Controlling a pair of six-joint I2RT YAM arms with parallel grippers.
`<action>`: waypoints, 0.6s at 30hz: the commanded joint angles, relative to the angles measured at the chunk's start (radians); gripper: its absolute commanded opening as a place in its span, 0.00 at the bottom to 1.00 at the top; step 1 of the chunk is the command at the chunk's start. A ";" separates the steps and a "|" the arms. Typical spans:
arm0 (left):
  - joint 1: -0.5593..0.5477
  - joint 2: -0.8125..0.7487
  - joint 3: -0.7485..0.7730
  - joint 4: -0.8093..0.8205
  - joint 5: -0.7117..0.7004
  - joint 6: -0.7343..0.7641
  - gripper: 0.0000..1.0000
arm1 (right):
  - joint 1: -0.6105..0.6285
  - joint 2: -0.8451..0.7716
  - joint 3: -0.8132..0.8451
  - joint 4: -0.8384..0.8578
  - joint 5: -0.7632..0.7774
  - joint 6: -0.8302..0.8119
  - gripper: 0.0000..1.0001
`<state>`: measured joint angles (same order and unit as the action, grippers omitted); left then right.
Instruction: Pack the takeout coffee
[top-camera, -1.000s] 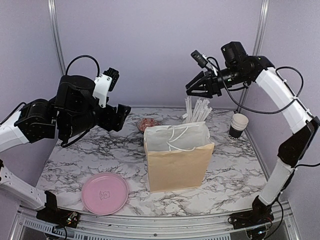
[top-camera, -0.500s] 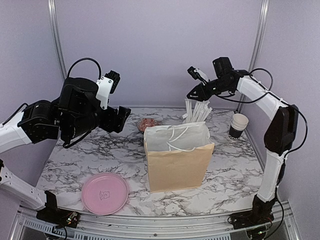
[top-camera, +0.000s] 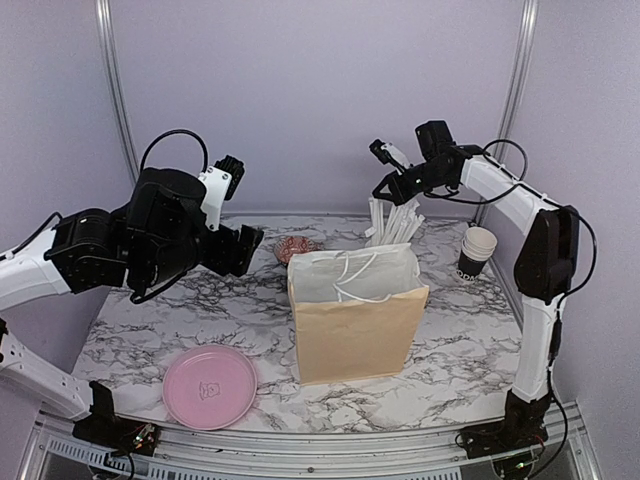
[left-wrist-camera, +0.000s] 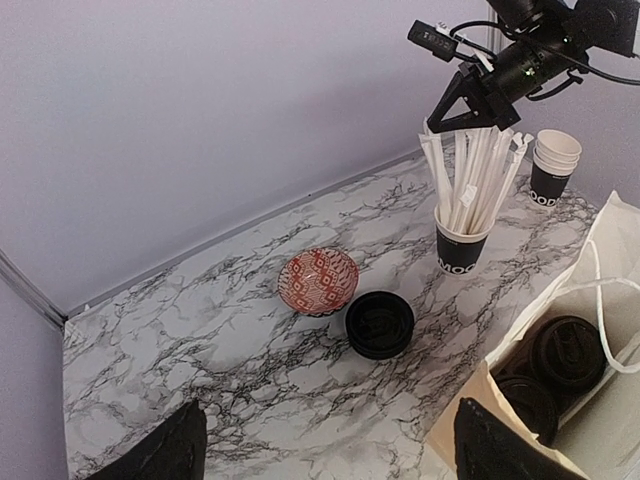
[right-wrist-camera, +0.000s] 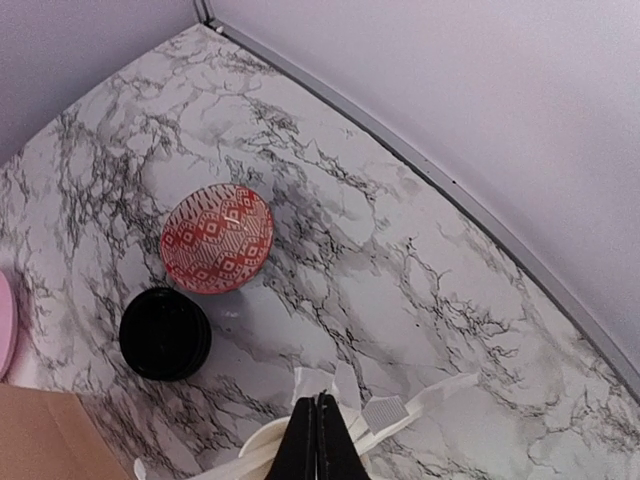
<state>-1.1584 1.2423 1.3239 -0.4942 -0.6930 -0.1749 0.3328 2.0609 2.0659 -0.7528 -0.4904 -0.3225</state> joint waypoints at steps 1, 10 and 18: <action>0.007 -0.001 -0.006 0.025 0.007 -0.005 0.86 | 0.005 -0.017 0.031 0.030 0.017 0.025 0.00; 0.018 0.014 0.002 0.028 0.010 0.015 0.86 | 0.006 -0.218 0.048 -0.043 -0.053 0.049 0.00; 0.028 0.025 0.028 0.035 -0.005 0.037 0.86 | 0.023 -0.412 0.061 -0.077 -0.212 0.087 0.00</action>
<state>-1.1385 1.2568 1.3224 -0.4828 -0.6819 -0.1574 0.3401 1.7214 2.0926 -0.8017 -0.5758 -0.2615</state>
